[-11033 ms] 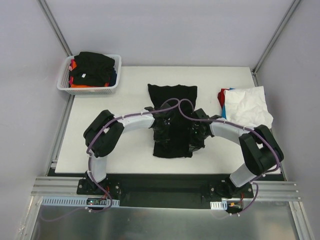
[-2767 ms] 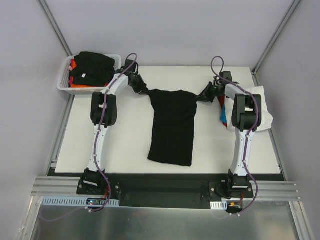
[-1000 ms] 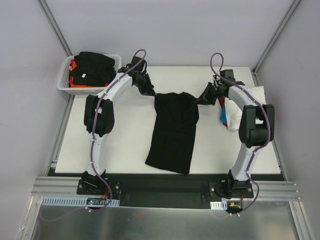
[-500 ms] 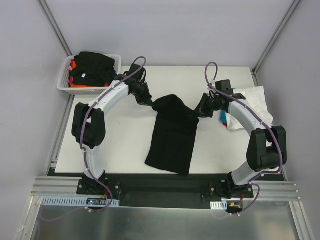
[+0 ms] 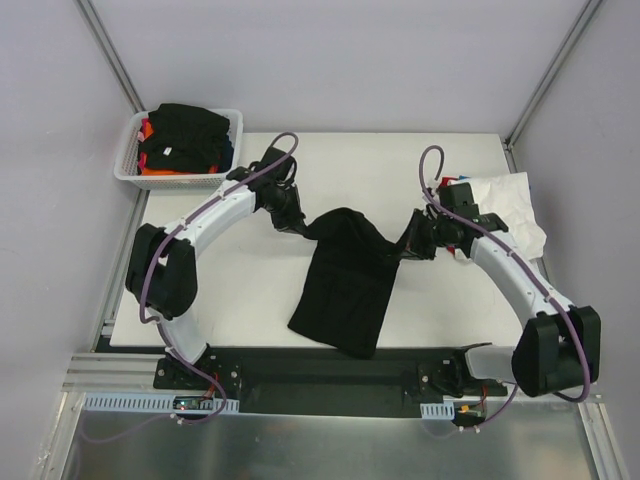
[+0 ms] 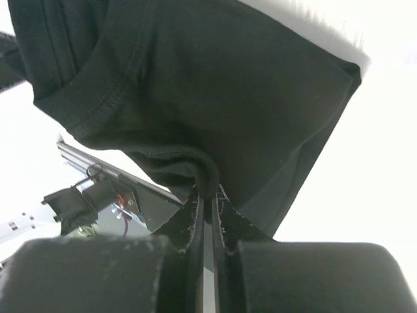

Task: Fold and stack the t-shirts

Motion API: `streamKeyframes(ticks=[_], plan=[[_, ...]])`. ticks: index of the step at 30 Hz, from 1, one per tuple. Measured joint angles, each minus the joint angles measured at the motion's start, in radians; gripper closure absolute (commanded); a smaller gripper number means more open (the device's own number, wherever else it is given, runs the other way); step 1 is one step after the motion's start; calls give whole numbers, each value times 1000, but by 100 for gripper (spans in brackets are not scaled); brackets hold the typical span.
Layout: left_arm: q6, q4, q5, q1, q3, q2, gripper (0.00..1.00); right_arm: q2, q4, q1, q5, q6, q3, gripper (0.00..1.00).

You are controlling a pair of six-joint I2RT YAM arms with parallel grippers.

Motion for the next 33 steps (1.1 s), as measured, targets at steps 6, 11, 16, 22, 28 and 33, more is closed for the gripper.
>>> streamKeyframes(ticks=[6,11,16,22,28,33], plan=[[0,-1,0,-7,-34,-50,100,-100,-37,33,23,9,-56,99],[-4,-10,0,-16,-71,-98,100,-181,-64,58,41,24,-126,99],[-11,-20,0,-33,-135,-187,100,-277,-103,79,58,38,-212,99],[-29,-45,-4,-50,-236,-303,100,-413,-159,101,77,67,-286,99],[-45,-70,-16,-73,-325,-368,100,-531,-220,124,95,92,-331,99],[-67,-74,-27,-108,-369,-414,100,-618,-270,138,103,116,-366,99]])
